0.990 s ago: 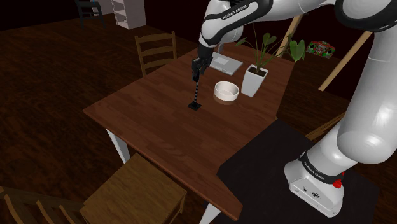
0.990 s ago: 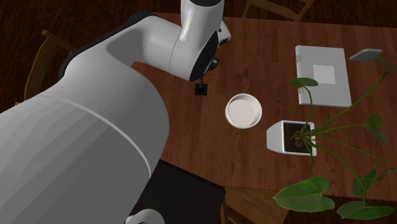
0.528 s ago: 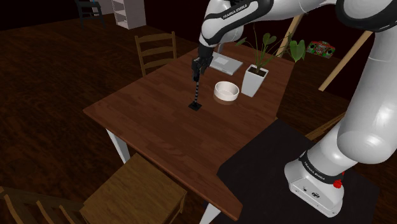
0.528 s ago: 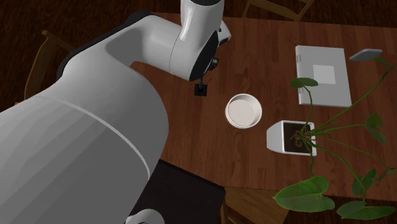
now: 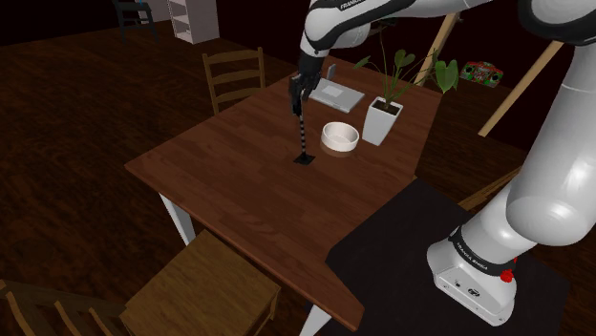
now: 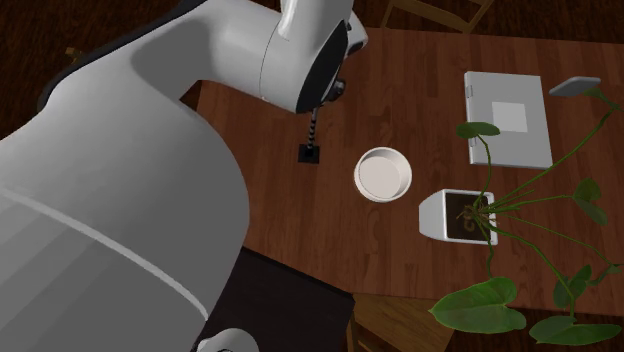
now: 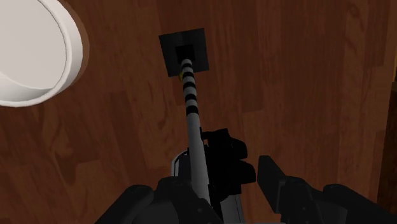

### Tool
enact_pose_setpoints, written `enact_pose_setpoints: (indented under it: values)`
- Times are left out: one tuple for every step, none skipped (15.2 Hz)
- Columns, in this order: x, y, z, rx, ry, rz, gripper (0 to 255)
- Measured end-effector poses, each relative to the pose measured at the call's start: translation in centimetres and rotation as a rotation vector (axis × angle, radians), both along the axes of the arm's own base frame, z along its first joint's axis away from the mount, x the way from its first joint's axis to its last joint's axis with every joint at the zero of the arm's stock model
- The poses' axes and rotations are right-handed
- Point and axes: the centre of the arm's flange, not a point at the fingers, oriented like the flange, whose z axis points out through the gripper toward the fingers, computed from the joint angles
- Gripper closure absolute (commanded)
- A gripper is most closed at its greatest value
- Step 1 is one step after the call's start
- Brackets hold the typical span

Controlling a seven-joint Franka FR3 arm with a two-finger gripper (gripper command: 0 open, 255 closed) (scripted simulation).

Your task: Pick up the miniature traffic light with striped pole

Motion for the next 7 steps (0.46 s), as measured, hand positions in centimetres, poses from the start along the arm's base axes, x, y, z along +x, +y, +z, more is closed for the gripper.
enact_pose_setpoints:
  values:
    - [0.0,0.0,0.6,0.0,0.0,0.0,255]
    - [0.0,0.0,1.1,0.0,0.0,0.0,255]
    - [0.0,-0.1,1.6,0.0,0.0,0.0,255]
    - [0.0,0.0,2.1,0.0,0.0,0.0,255]
    - [-0.1,0.0,2.6,0.0,0.0,0.0,255]
    - [-0.1,0.1,3.1,0.0,0.0,0.0,255]
    - [-0.1,0.0,3.5,0.0,0.0,0.0,255]
